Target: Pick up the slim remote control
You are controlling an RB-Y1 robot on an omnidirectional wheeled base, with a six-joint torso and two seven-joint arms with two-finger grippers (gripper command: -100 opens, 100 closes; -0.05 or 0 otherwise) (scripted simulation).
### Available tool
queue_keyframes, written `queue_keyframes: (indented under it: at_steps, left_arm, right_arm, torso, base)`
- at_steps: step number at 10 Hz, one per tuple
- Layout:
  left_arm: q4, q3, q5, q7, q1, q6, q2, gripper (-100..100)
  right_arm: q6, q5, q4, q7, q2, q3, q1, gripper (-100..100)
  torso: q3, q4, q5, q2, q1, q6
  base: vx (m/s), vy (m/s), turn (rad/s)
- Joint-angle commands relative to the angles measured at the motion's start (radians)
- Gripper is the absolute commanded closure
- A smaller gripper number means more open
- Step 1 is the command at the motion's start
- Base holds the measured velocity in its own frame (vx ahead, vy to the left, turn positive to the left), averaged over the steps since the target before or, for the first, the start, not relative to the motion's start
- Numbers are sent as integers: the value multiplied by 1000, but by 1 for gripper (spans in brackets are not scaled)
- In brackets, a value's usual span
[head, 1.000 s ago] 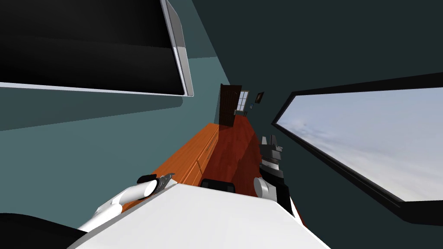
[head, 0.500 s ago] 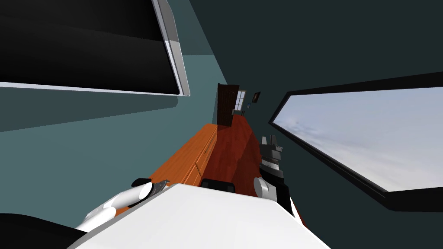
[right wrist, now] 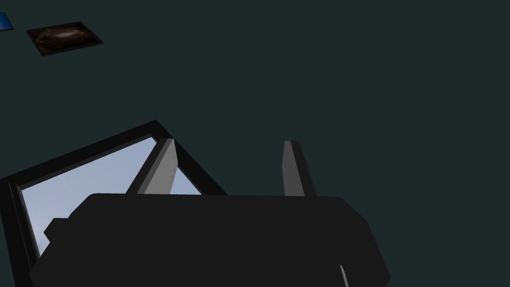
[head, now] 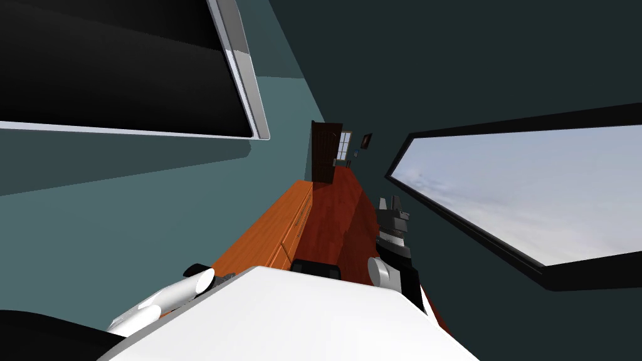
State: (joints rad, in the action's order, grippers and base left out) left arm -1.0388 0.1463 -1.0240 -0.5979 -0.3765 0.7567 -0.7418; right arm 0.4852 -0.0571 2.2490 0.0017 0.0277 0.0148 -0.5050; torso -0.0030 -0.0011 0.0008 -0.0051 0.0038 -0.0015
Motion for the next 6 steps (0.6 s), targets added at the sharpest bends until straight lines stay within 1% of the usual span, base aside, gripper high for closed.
queue_keyframes:
  at_steps: [1, 2, 3, 4, 6]
  left_arm:
    - [0, 0, 0, 0, 0, 0, 0, -100]
    - [2, 0, -2, -2, -1, 3, 0, 0]
    - [34, 2, 30, 20, 23, -11, 36, -100]
    - [43, 2, 37, 25, 29, -15, 45, -100]
    - [76, 3, 69, 47, 53, -29, 80, -100]
  right_arm:
    - [0, 0, 0, 0, 0, 0, 0, 0]
    - [0, 0, 0, 0, 0, 0, 0, 0]
    - [0, 0, 0, 0, 0, 0, 0, 0]
    - [0, 0, 0, 0, 0, 0, 0, 0]
    - [0, 0, 0, 0, 0, 0, 0, 0]
  torso:
    - [0, 0, 0, 0, 0, 0]
    - [1, 0, 0, 2, -2, 0]
    - [2, 1, -1, 3, -4, 0]
    - [3, 1, -1, 6, -3, 0]
    - [5, 2, 0, 8, -2, 0]
  base:
    - [33, 41, -18]
    - [5, 8, 1]
    - [-44, 38, -139]
    - [-69, 70, -131]
    - [-62, 57, -89]
